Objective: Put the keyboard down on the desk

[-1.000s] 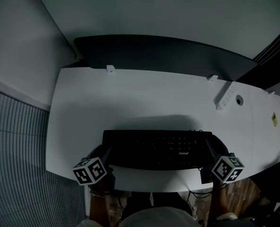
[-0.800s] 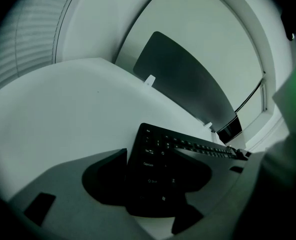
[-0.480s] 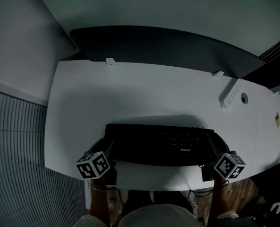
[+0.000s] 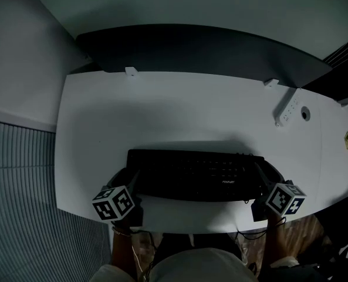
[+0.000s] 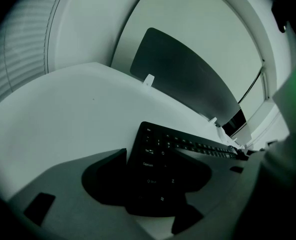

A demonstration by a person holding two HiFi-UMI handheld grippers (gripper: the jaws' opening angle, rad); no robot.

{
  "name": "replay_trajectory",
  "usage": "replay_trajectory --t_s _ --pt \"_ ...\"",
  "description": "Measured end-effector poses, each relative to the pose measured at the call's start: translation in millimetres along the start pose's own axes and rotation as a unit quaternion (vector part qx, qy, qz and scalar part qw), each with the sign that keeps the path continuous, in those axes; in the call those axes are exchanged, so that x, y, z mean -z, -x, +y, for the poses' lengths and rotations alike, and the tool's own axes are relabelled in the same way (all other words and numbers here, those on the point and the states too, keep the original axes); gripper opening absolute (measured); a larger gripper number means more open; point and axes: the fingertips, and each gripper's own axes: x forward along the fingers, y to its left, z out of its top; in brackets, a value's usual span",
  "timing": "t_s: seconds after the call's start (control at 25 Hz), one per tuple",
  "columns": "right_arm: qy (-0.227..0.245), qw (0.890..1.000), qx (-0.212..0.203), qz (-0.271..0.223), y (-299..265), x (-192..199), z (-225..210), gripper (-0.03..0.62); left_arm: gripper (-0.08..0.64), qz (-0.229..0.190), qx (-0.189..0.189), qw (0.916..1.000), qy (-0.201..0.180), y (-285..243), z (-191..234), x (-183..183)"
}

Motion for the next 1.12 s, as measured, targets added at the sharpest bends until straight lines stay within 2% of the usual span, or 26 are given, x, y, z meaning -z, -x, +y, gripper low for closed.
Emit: replay_trajectory --t_s 0.36,1.12 --pt "0.004 0.999 -0.003 0.047 -5 11 1 0.207 0.264 0.019 -0.005 0.9998 0.003 -1 2 3" --pt "-0.003 0.997 -0.019 0.073 -27 13 -8 0.207 0.264 0.025 -0.035 0.9991 0.005 0 0 4"
